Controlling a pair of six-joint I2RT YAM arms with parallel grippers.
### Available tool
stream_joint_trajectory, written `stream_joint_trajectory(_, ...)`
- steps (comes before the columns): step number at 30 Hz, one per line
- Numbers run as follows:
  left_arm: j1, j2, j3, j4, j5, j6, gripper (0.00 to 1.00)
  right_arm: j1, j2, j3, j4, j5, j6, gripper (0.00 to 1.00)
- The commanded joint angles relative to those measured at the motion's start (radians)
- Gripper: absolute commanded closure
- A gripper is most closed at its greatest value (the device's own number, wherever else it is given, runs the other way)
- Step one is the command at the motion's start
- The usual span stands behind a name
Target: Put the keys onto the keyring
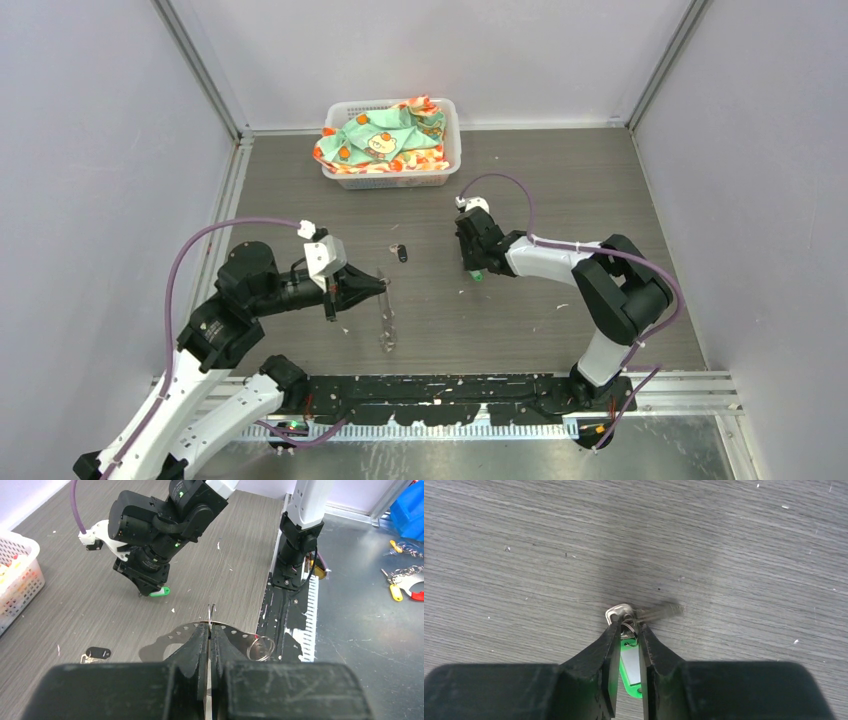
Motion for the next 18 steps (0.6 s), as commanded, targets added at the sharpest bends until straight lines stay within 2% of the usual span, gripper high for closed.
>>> stream_joint_trajectory(1, 0.003, -0.001, 0.05, 0.033, 0.015, 0.012, 1.0, -0.004, -0.031, 0.014, 0.003, -0.014, -0.002, 0.78)
stream_joint_trajectory(4, 0.003, -0.001, 0.048, 0.031, 0.012, 0.016, 1.0, -0.003, -0.049, 0.01, 0.005, -0.052, -0.003, 0.76)
stream_joint_trajectory(7, 0.003, -0.001, 0.053, 0.023, 0.008, 0.023, 1.0, -0.004, -0.05, 0.014, -0.004, -0.088, 0.002, 0.67)
stream_joint_trajectory(9, 0.003, 0.0, 0.057, 0.02, 0.008, 0.028, 1.0, -0.004, -0.049, 0.018, -0.013, -0.102, 0.008, 0.65)
stream_joint_trajectory(15, 0.003, 0.0, 0.06, 0.012, 0.007, 0.039, 1.0, -0.004, -0.067, 0.012, -0.018, -0.087, 0.029, 0.75)
stream_joint_trajectory(18, 0.003, -0.003, 0.061, 0.009, 0.006, 0.045, 1.0, -0.004, -0.074, 0.015, -0.028, -0.089, 0.045, 0.75)
